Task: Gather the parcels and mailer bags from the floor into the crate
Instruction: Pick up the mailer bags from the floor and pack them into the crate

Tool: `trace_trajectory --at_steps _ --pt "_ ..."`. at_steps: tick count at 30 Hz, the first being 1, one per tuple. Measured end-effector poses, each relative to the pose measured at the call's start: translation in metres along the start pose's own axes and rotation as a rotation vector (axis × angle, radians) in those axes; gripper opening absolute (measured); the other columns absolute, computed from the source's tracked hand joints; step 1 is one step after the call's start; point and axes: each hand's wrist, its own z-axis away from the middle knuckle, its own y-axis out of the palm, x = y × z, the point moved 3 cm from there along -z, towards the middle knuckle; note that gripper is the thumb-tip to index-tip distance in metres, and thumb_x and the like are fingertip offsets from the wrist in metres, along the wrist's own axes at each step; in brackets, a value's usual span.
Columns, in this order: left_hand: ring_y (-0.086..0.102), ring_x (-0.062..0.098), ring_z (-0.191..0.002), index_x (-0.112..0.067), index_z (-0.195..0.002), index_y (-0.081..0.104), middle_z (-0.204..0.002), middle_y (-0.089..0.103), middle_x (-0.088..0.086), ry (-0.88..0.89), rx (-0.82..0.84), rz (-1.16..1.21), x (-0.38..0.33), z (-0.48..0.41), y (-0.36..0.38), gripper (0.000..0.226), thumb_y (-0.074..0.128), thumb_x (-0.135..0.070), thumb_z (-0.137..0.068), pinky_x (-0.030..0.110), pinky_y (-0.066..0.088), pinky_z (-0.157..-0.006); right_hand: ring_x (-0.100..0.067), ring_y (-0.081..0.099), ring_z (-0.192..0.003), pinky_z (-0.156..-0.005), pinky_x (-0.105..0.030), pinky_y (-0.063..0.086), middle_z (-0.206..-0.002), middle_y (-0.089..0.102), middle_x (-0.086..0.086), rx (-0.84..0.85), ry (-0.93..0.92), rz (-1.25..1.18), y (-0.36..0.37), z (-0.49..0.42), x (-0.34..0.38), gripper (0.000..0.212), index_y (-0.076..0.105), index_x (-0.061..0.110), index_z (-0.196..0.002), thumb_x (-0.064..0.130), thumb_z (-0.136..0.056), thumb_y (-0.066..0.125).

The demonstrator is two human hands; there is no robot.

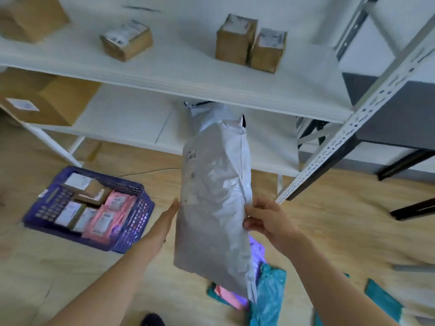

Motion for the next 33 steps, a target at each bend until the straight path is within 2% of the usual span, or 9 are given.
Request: trace_trajectory --at_steps 4,8,11,14,16,20,25,27,33 --pt "0.059 0.017 -0.109 -0.027 -0.102 0.070 -0.117 0.067 -0.002 -0.019 0.058 0.309 -0.021 0.014 -0.053 0.047 0.052 -0.064 -0.080 0.037 0.040 -0.103 -0.009 0.053 -0.040 -0.041 -0.018 0.042 -0.062 0.055 -0.006 0.073 -0.024 0.048 0.059 -0.004 0.032 0.020 0.049 0.007 -0.075 -0.001 -0.093 0.051" --pt "0.065 0.026 -0.101 -0.011 -0.112 0.064 -0.108 0.070 0.010 0.102 0.041 0.347 -0.036 0.031 -0.122 0.050 0.072 -0.038 -0.071 0.041 0.049 -0.092 -0.008 0.043 -0.032 -0.032 -0.017 0.027 -0.062 0.051 -0.008 0.024 -0.072 0.217 0.109 -0.002 0.048 0.015 0.051 0.006 -0.079 0.001 -0.093 0.051" --pt "0.064 0.027 -0.094 -0.012 -0.117 0.051 -0.105 0.066 0.008 0.177 -0.065 0.321 -0.049 0.041 -0.175 0.050 0.077 -0.019 -0.075 0.043 0.051 -0.086 -0.013 0.043 -0.036 -0.037 -0.021 0.031 -0.060 0.053 -0.011 -0.003 -0.073 0.269 0.148 -0.002 0.050 0.022 0.058 0.002 -0.087 -0.011 -0.087 0.040" --pt "0.065 0.025 -0.096 -0.014 -0.120 0.049 -0.112 0.064 0.007 0.255 -0.063 0.213 -0.059 0.049 -0.220 0.060 0.082 -0.013 -0.069 0.039 0.053 -0.080 -0.024 0.049 -0.059 -0.047 -0.027 0.041 -0.076 0.062 -0.013 0.000 -0.077 0.271 0.189 -0.002 0.050 0.044 0.067 0.008 -0.100 -0.009 -0.085 0.031" --pt "0.063 0.022 -0.098 -0.016 -0.121 0.047 -0.114 0.062 0.005 0.308 -0.100 0.142 -0.063 0.053 -0.248 0.060 0.080 -0.008 -0.071 0.035 0.052 -0.079 -0.026 0.054 -0.067 -0.053 -0.029 0.046 -0.081 0.067 -0.008 -0.023 -0.042 0.265 0.214 -0.002 0.051 0.042 0.071 0.014 -0.091 0.000 -0.088 0.032" --pt "0.057 0.022 -0.109 -0.018 -0.131 0.042 -0.118 0.056 0.001 0.376 -0.194 0.045 -0.071 0.056 -0.296 0.070 0.078 -0.004 -0.072 0.043 0.047 -0.098 -0.018 0.056 -0.062 -0.063 -0.028 0.049 -0.074 0.068 0.000 -0.029 0.026 0.268 0.261 -0.007 0.051 0.033 0.068 0.017 -0.082 0.007 -0.087 0.037" --pt "0.046 0.022 -0.126 -0.022 -0.141 0.032 -0.135 0.047 -0.001 0.473 -0.322 -0.155 -0.081 0.058 -0.348 0.081 0.073 -0.003 -0.075 0.045 0.040 -0.105 -0.015 0.056 -0.078 -0.082 -0.034 0.052 -0.087 0.063 0.002 0.072 0.036 0.253 0.314 -0.027 0.048 0.053 0.056 0.021 -0.115 -0.012 -0.079 0.036" --pt "0.044 0.023 -0.129 -0.023 -0.143 0.029 -0.139 0.045 0.000 0.502 -0.348 -0.223 -0.086 0.055 -0.362 0.082 0.071 -0.001 -0.076 0.044 0.040 -0.105 -0.015 0.056 -0.085 -0.080 -0.032 0.052 -0.096 0.061 0.003 0.094 0.017 0.226 0.333 -0.039 0.048 0.057 0.051 0.023 -0.121 -0.013 -0.078 0.040" --pt "0.043 0.027 -0.128 -0.010 -0.141 0.032 -0.136 0.045 0.010 0.469 -0.460 -0.345 -0.105 0.023 -0.387 0.069 0.062 0.005 -0.081 0.031 0.038 -0.093 -0.020 0.057 -0.083 -0.081 -0.036 0.049 -0.092 0.062 -0.005 0.146 -0.008 0.185 0.382 -0.084 0.054 0.035 0.056 0.020 -0.085 -0.014 -0.078 0.051"
